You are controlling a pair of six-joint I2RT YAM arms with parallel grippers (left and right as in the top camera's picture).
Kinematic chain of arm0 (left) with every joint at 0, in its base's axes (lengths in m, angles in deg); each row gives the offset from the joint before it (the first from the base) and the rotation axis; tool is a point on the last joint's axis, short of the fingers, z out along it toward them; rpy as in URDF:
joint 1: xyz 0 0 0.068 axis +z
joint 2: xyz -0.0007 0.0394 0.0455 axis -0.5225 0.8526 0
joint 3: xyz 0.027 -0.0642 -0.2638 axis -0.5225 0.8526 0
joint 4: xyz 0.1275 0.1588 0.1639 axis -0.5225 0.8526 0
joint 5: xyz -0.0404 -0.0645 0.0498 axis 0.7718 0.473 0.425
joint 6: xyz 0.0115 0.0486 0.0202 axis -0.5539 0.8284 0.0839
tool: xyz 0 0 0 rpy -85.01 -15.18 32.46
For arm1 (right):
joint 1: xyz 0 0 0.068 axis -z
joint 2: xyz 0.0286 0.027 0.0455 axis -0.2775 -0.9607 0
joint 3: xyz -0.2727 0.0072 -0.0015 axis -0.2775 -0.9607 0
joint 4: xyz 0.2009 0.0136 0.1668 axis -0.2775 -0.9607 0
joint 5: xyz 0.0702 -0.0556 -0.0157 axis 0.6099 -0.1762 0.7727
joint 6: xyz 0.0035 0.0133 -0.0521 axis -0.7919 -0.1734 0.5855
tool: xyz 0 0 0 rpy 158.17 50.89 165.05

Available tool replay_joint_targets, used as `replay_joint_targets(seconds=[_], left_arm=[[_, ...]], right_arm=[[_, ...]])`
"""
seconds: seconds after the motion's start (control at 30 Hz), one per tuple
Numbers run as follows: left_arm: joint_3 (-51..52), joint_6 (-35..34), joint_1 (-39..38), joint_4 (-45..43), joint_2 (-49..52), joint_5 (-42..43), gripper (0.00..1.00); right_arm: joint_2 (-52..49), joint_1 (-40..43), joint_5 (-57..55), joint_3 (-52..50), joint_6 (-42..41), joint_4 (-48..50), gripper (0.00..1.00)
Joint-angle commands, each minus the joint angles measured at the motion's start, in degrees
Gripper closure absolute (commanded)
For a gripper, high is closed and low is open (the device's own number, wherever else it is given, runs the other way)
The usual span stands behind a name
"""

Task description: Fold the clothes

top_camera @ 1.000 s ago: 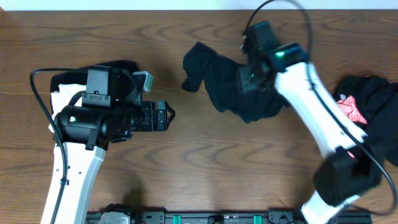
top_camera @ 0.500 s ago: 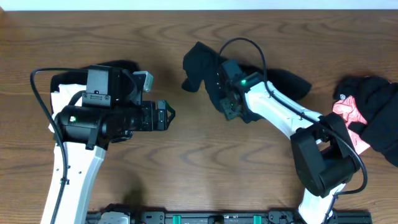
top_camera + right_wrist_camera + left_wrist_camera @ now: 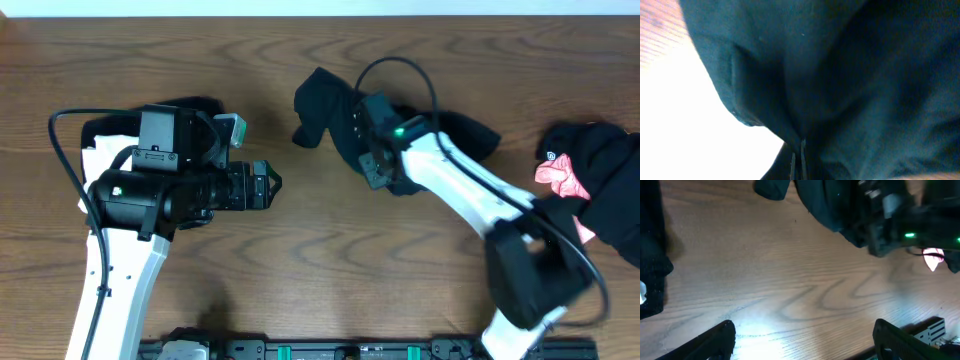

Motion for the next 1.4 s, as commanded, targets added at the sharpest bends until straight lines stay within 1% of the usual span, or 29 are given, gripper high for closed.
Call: replay_joint_targets(seconds=[0.0,0.17,0.3,0.43,0.67,0.73,0.87,1.0,1.1,1.17,1.37], left_arm=[[-0.26,0.59,-0.17,-0.04,0.22,0.35,0.11],[-0.26,0.59,-0.17,-0.52,0.22,0.35,0.11],[-0.26,0.59,-0.17,-1.33,0.22,0.37,0.11],[-0.26,0.59,-0.17,-1.60,0.22,0.37,0.11],[-0.26,0.57,-0.33,-1.36,0.22,0.46,0.11],[-0.26,0.57,-0.85,-1.11,0.22,0.46,0.11],[-0.26,0.57,-2.78,-1.16,0.22,0.44,0.11],[-0.26,0.66,-4.28,-1.20,0.22,0.35,0.11],[-0.26,0.79,-4.33,-1.16,0.22,-0.31,0.11],[-0.26,0.79,-4.33,-1.14,0.22,-1.70,0.11],[-0.26,0.79,-4.33,-1.60,0.22,-2.67,0.11]], right_arm=[[12.22,0.87,-0.81,4.07,0.96,-0.31,0.99],[24.33,1.92,2.47,4.79,6.86,1.53,0.99],[29.68,1.95,2.40,4.79,8.37,2.14,0.99],[31.67,1.95,2.38,4.79,9.49,2.14,0.99],[32.02,1.95,2.34,4.81,9.75,4.07,0.99],[32.02,1.95,1.62,4.81,8.83,4.72,0.99],[32.02,1.95,-3.41,4.81,4.76,6.60,0.99],[32.63,1.95,-3.43,5.46,4.42,8.13,0.99],[34.42,1.95,-3.45,7.13,4.94,7.74,0.99],[36.63,1.95,-3.50,9.18,6.75,7.43,0.99],[43.34,3.87,-4.42,17.31,10.29,5.27,0.99]])
